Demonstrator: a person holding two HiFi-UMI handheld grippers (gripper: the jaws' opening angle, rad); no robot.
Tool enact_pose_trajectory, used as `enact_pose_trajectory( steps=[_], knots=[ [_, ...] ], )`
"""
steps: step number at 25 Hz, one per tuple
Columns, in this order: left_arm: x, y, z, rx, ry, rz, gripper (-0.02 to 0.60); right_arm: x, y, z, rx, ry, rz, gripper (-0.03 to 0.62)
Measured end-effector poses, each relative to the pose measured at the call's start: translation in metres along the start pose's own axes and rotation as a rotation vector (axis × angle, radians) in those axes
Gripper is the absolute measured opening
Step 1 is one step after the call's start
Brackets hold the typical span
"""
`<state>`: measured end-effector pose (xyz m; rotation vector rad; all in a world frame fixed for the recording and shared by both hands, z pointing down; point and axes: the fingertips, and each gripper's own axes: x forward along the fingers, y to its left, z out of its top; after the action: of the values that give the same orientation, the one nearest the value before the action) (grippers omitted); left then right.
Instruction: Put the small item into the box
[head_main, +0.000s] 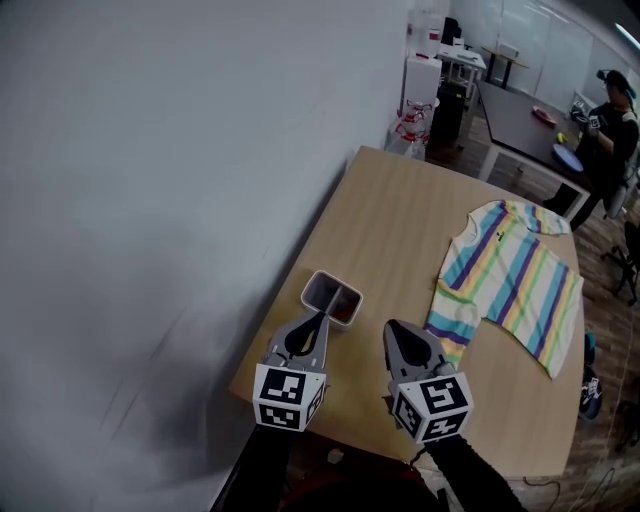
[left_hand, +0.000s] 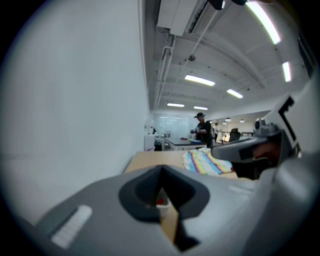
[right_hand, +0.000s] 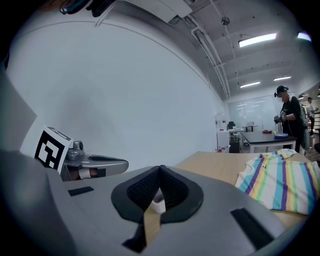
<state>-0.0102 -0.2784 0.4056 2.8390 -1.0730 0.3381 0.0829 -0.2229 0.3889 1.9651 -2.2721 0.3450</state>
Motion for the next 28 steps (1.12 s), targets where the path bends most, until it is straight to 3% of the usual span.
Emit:
enact_pose_trajectory(
  steps=[28],
  knots=[
    [-0.124,-0.007,0.008,-0.058,-0.127,0.085,0.002,-0.081,0.059,0.015,-0.027,-0.108,0.056,0.008]
  ],
)
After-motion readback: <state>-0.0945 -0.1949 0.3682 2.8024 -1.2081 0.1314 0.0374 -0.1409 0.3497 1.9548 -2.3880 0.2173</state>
